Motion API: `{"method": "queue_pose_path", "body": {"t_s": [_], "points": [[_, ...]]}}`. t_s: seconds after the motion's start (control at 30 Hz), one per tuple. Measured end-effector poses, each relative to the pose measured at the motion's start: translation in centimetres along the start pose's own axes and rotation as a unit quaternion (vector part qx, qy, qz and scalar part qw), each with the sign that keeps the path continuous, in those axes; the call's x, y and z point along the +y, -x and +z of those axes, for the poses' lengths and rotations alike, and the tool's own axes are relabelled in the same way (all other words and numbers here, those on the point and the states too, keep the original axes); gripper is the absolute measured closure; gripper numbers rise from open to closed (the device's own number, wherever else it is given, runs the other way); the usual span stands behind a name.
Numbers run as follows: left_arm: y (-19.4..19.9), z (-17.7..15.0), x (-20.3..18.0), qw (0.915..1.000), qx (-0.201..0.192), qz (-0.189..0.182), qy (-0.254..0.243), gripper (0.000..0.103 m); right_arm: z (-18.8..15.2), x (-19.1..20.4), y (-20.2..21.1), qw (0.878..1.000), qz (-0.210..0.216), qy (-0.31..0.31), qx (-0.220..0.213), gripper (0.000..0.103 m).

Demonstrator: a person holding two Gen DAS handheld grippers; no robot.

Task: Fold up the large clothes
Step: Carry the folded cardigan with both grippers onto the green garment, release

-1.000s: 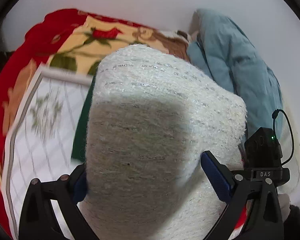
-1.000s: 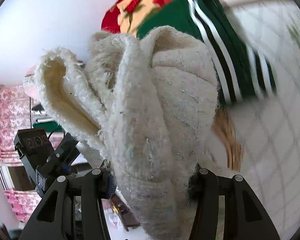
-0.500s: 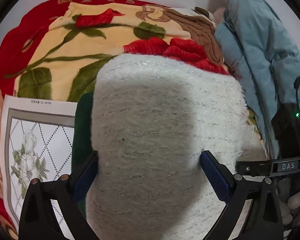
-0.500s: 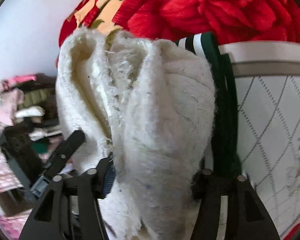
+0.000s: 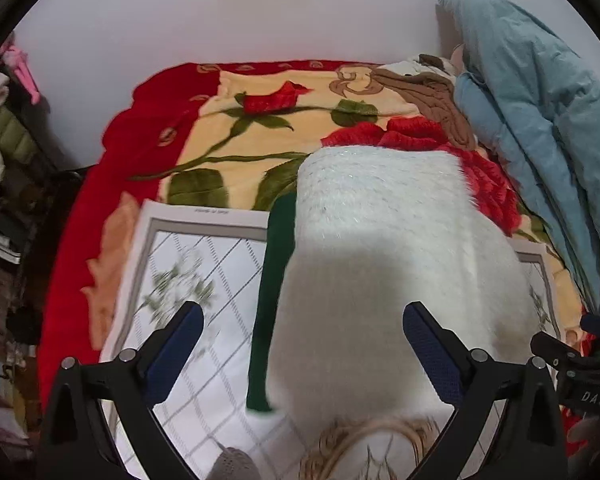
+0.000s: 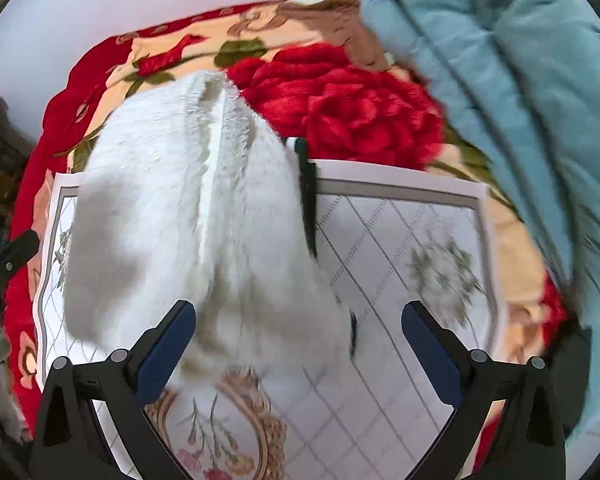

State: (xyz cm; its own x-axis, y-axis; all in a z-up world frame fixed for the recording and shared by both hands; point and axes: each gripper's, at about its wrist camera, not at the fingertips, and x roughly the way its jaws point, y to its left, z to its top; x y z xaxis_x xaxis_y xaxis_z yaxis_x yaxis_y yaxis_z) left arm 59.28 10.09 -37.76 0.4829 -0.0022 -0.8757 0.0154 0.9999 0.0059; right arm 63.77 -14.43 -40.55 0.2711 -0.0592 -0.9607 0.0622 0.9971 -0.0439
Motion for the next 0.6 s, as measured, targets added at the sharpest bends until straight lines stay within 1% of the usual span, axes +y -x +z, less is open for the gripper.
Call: {"method": "queue_pose_path", "body": {"t_s": [0.07, 0.13, 0.2, 0.27, 0.3, 0.43, 0.47, 0.5, 0.53, 0.6], "points": [[2.6, -0.7, -0.3, 1.0000, -0.004, 0.003, -0.002, 0.001, -2.2, -0.1, 4.0, 1.000, -0.012, -0.012, -0.010, 0.000], [6.0, -1.6, -0.6, 0.9999, -0.009, 0.005, 0.000, 0.001, -4.3, 0.1, 7.7, 0.999, -0.027, -0.021, -0.026, 0.000], [9.1, -2.4, -1.0, 0.9999, -0.014, -0.002, 0.002, 0.001, -6.5, -0.1, 11.8, 0.998, -0.034, -0.023, -0.039, 0.000], [12.5, -3.2, -1.3, 0.9997, -0.026, -0.003, 0.000, 0.001, -7.9, 0.2, 14.8, 0.997, -0.045, -0.024, -0.050, 0.000], [14.1, -3.6, -1.4, 0.9994, -0.033, -0.004, -0.002, 0.001, -8.9, 0.2, 17.1, 0.997, -0.049, -0.024, -0.059, 0.000], [21.2, -5.5, -1.4, 0.9982, -0.059, -0.005, -0.004, 0.001, -12.6, 0.1, 26.0, 0.993, -0.057, -0.022, -0.098, 0.000], [22.6, -5.9, -1.4, 0.9978, -0.065, -0.007, -0.003, 0.001, -13.1, 0.0, 27.4, 0.993, -0.057, -0.022, -0.105, 0.000], [24.4, -6.4, -1.3, 0.9973, -0.073, -0.008, -0.003, 0.001, -14.1, 0.0, 30.1, 0.991, -0.057, -0.022, -0.117, 0.000], [26.3, -6.8, -1.1, 0.9967, -0.081, -0.005, -0.001, 0.001, -14.8, 0.0, 31.7, 0.990, -0.059, -0.021, -0.123, 0.000], [29.3, -7.6, -0.8, 0.9959, -0.091, -0.006, 0.000, 0.001, -16.9, 0.1, 36.4, 0.987, -0.060, -0.019, -0.146, 0.000]]}}
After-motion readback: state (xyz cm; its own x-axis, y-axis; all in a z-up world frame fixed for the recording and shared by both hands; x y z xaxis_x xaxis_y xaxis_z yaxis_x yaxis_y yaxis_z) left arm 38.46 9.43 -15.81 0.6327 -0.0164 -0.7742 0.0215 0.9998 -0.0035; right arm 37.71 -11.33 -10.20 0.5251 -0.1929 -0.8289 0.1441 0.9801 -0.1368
